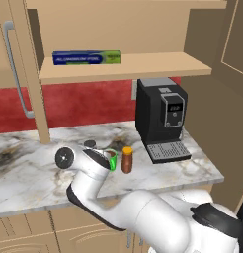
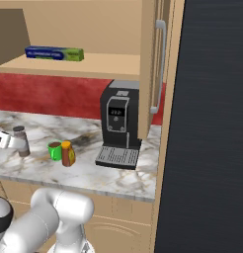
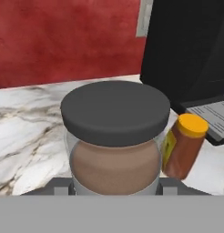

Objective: Pick the cinnamon and honey bottle from the cabinet and place them next to the mug.

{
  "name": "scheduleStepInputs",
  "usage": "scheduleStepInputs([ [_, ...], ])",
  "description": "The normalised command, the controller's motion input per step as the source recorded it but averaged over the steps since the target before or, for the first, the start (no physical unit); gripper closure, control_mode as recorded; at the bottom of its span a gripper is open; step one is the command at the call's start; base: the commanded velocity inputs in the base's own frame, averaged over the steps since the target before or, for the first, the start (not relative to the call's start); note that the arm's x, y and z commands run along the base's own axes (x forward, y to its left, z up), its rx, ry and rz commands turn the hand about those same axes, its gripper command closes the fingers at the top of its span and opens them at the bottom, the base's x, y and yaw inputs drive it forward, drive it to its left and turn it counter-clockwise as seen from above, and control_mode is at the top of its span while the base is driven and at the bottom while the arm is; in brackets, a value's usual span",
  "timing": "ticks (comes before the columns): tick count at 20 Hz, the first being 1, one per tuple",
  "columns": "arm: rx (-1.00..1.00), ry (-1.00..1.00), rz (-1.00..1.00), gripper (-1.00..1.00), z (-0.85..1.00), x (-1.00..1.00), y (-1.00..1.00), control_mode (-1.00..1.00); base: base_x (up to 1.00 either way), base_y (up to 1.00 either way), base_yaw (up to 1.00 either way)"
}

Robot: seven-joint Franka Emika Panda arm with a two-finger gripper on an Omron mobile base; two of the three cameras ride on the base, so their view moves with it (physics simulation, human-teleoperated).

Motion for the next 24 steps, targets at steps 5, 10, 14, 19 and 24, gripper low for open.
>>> scheduleStepInputs([
  [5, 0.0, 0.0, -0.16, 1.0, 0.0, 0.21, 0.0, -1.0, 0.0, 0.0, 0.0],
  [10, 0.0, 0.0, -0.1, 1.0, -0.03, 0.12, 0.0, -1.0, 0.0, 0.0, 0.0],
  [14, 0.0, 0.0, -0.04, 1.0, -0.14, 0.02, 0.0, -1.0, 0.0, 0.0, 0.0],
  [19, 0.0, 0.0, -0.05, 1.0, -0.21, 0.0, -0.02, -1.0, 0.0, 0.0, 0.0],
  [24, 0.0, -0.03, -0.05, 1.0, -0.05, 0.0, -0.07, -1.0, 0.0, 0.0, 0.0],
])
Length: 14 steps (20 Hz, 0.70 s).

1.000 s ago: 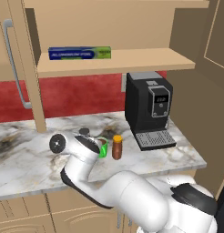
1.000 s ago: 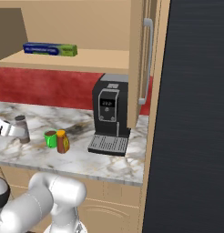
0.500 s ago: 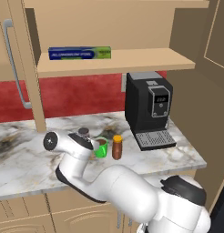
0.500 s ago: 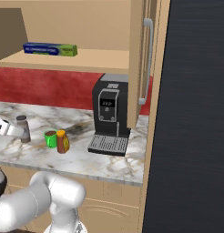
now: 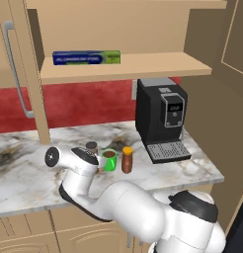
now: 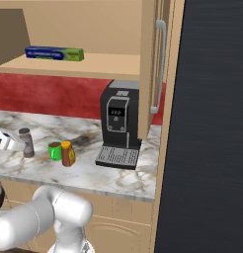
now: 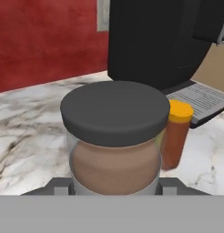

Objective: Pick the cinnamon and honey bottle from the cabinet and place them next to the mug.

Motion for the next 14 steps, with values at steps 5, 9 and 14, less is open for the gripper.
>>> scheduleStepInputs([
  [5, 0.0, -0.01, -0.01, 1.0, 0.0, 0.01, -0.27, -1.0, 0.0, 0.0, 0.0],
  [9, 0.0, -0.01, 0.0, 1.0, 0.0, 0.09, -0.16, -1.0, 0.0, 0.0, 0.0],
  [14, 0.0, 0.0, -0.01, 1.0, -0.01, 0.09, -0.11, -1.0, 0.0, 0.0, 0.0],
])
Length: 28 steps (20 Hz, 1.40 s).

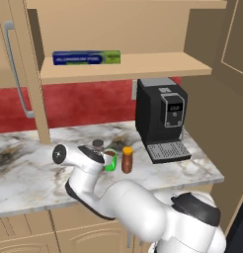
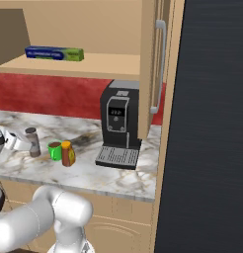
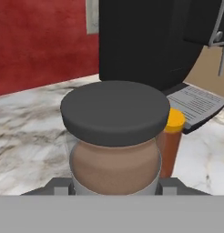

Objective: Pick the cinnamon and honey bottle from the cabinet and place them next to the mug.

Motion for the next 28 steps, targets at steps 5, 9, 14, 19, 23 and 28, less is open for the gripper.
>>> scheduleStepInputs([
  [5, 0.0, 0.0, -0.01, 1.0, -0.12, 0.15, 0.0, -1.0, 0.0, 0.0, 0.0],
  [9, 0.0, 0.0, -0.03, 1.0, -0.36, 0.11, 0.0, -1.0, 0.0, 0.0, 0.0],
  [14, 0.0, -0.02, -0.03, 1.0, -0.39, 0.03, 0.06, -1.0, 0.0, 0.0, 0.0],
  [19, 0.0, -0.05, -0.02, 1.0, -0.27, 0.0, 0.15, -1.0, 0.0, 0.0, 0.0],
  [23, 0.0, -0.06, -0.01, 1.0, -0.28, 0.0, 0.11, -1.0, 0.0, 0.0, 0.0],
  [28, 0.0, -0.08, 0.0, 1.0, -0.07, 0.0, 0.02, -1.0, 0.0, 0.0, 0.0],
])
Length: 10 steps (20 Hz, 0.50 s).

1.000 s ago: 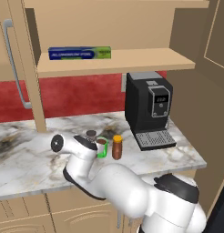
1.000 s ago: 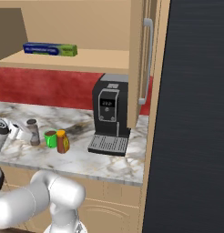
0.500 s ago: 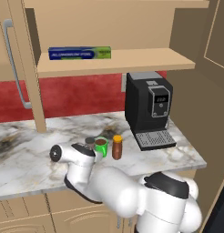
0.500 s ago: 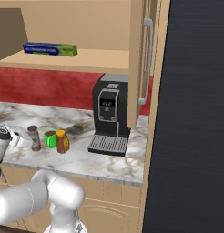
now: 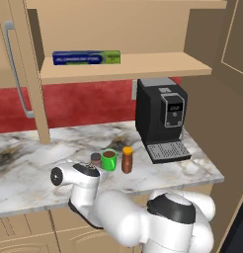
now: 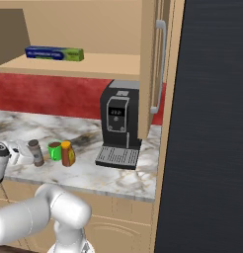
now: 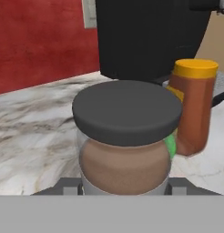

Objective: Pick the cinnamon and honey bottle from the cabinet and place them next to the mug.

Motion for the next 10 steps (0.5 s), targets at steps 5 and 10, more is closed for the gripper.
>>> scheduleStepInputs([
  [5, 0.0, -0.03, -0.01, 1.0, -0.03, 0.08, 0.0, -1.0, 0.0, 0.0, 0.0],
  [10, 0.0, -0.01, -0.02, 1.0, 0.0, 0.19, 0.0, -1.0, 0.0, 0.0, 0.0],
])
